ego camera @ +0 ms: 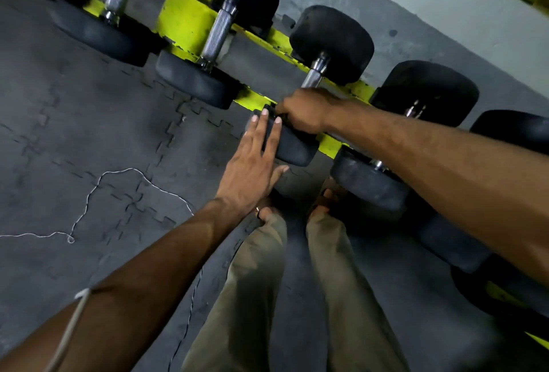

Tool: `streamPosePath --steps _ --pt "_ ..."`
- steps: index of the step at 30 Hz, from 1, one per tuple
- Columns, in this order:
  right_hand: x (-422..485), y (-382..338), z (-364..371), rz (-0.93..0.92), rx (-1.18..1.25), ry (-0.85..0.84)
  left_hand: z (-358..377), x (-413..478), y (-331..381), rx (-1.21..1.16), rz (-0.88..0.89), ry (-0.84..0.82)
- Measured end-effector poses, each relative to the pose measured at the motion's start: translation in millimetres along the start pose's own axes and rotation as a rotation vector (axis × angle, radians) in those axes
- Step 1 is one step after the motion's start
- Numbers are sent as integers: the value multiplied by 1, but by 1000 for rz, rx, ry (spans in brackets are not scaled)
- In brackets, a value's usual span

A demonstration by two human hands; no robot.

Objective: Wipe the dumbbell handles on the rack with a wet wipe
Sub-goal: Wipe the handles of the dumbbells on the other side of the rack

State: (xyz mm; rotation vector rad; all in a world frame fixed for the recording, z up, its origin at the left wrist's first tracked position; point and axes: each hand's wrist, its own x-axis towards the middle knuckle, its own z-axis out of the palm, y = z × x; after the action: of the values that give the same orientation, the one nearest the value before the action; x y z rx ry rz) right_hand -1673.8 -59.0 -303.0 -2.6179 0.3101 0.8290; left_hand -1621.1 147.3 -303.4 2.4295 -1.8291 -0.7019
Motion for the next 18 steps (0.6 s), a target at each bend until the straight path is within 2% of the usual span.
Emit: streamPosePath --steps 4,5,9,11,13,15,18 --pt "0 30 -14 225 -56 169 0 -1 -1 48 29 -9" --pt "0 26 -11 230 -85 159 0 -1 -1 54 32 -16" --pt "8 -13 -7 19 -121 -58 -1 -1 0 62 22 -17" --pt "12 -11 -17 52 -186 -45 -2 -3 1 88 6 -20" --pt "12 7 -27 155 -216 41 -1 -4 3 115 -6 -13" --pt "9 21 -28 269 -141 87 0 -1 4 123 3 -8" --pt "9 2 -15 150 65 44 4 -2 6 131 -35 17"
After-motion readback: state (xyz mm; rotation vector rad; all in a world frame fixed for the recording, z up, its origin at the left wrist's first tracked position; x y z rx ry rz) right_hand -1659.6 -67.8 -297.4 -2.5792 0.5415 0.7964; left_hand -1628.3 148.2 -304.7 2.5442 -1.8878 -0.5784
